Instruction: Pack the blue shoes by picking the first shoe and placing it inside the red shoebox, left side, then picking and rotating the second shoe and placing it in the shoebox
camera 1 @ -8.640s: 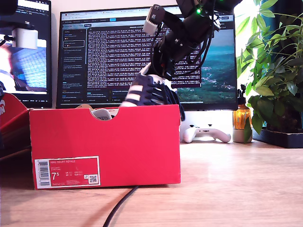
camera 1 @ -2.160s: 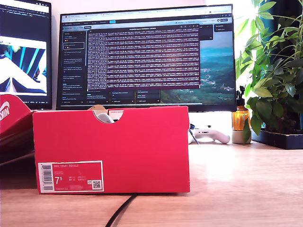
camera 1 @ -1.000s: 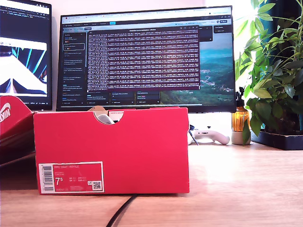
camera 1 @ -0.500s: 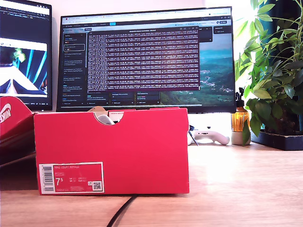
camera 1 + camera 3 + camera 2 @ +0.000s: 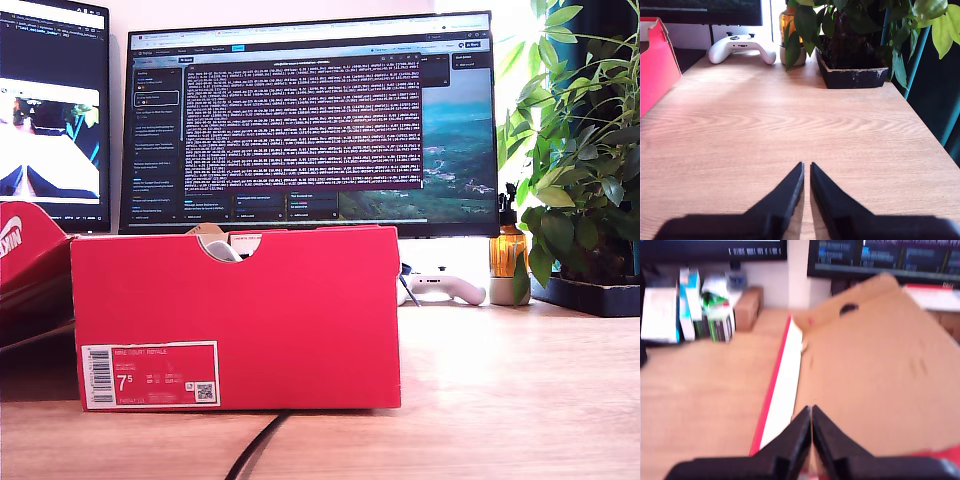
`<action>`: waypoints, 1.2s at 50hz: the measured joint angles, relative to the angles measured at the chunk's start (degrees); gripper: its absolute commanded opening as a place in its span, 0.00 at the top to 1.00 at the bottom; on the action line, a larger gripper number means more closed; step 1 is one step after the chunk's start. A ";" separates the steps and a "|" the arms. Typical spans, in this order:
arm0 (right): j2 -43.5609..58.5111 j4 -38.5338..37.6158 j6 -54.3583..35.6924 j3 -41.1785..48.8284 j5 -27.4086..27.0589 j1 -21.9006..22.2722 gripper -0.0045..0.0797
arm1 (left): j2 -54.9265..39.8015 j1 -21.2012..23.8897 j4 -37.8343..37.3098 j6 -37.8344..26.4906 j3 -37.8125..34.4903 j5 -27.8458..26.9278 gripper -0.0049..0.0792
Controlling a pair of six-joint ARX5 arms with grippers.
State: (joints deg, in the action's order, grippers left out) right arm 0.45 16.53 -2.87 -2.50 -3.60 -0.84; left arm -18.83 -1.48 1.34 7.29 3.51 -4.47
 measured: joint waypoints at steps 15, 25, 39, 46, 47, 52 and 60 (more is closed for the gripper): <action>0.00 0.00 0.00 0.00 0.00 0.00 0.96 | 9.18 0.22 -1.40 1.29 -0.22 -2.23 0.96; 0.00 0.02 0.00 0.00 0.00 0.00 0.96 | 19.41 0.22 -10.43 1.31 -0.26 -2.80 0.96; 0.00 0.02 0.00 0.00 0.02 0.00 0.96 | 19.02 0.35 -14.16 2.23 -0.52 -3.15 0.96; 0.00 0.02 0.00 0.00 0.02 0.00 0.96 | 19.02 0.39 -15.39 2.47 -0.52 -1.33 0.96; 0.00 0.02 0.00 0.00 0.02 0.00 0.96 | 19.02 0.44 -16.09 2.47 -0.52 -0.72 0.96; 0.00 0.02 0.00 0.00 0.02 0.00 0.96 | 19.02 0.59 -20.02 2.49 -0.52 4.72 0.96; 0.00 0.02 0.00 0.00 0.02 0.00 0.96 | 19.02 0.59 -20.20 2.56 -0.52 6.10 0.96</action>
State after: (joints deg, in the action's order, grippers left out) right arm 0.45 16.56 -2.87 -2.50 -3.57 -0.84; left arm 0.19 -0.89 -18.85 9.85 2.98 1.63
